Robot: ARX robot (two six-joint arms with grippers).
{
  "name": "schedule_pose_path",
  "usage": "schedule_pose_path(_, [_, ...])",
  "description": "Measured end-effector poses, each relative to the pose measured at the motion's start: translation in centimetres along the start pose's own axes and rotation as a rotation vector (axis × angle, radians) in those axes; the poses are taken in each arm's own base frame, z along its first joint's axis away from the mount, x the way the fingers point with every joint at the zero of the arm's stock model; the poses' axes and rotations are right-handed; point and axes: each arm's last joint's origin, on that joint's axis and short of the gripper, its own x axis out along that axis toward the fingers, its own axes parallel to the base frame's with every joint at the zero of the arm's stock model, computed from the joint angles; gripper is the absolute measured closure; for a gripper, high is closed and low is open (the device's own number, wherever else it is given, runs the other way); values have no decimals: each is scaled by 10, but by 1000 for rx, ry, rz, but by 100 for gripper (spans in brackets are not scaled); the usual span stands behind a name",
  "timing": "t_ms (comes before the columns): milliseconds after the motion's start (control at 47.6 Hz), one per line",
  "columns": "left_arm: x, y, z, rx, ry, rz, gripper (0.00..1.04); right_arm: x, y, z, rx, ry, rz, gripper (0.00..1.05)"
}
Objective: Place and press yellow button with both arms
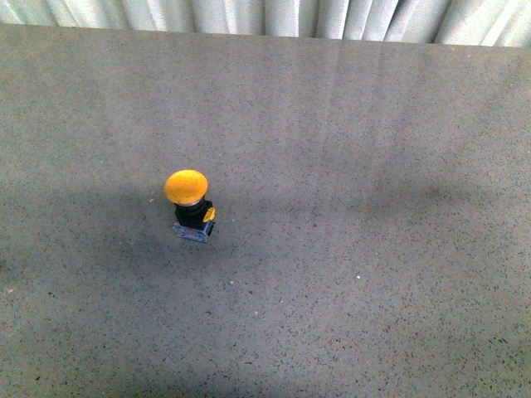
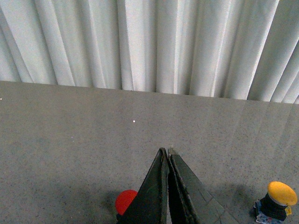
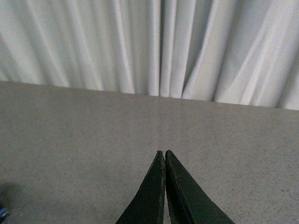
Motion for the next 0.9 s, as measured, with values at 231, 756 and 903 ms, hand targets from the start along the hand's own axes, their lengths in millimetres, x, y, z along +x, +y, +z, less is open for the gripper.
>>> schedule_pose_path(231, [0, 0, 0, 0, 0, 0, 103, -15, -6, -6, 0, 0, -23, 103])
schedule_pose_path(756, [0, 0, 0, 0, 0, 0, 103, -47, -6, -12, 0, -23, -23, 103])
schedule_pose_path(903, [0, 0, 0, 0, 0, 0, 103, -51, -6, -10, 0, -30, -23, 103])
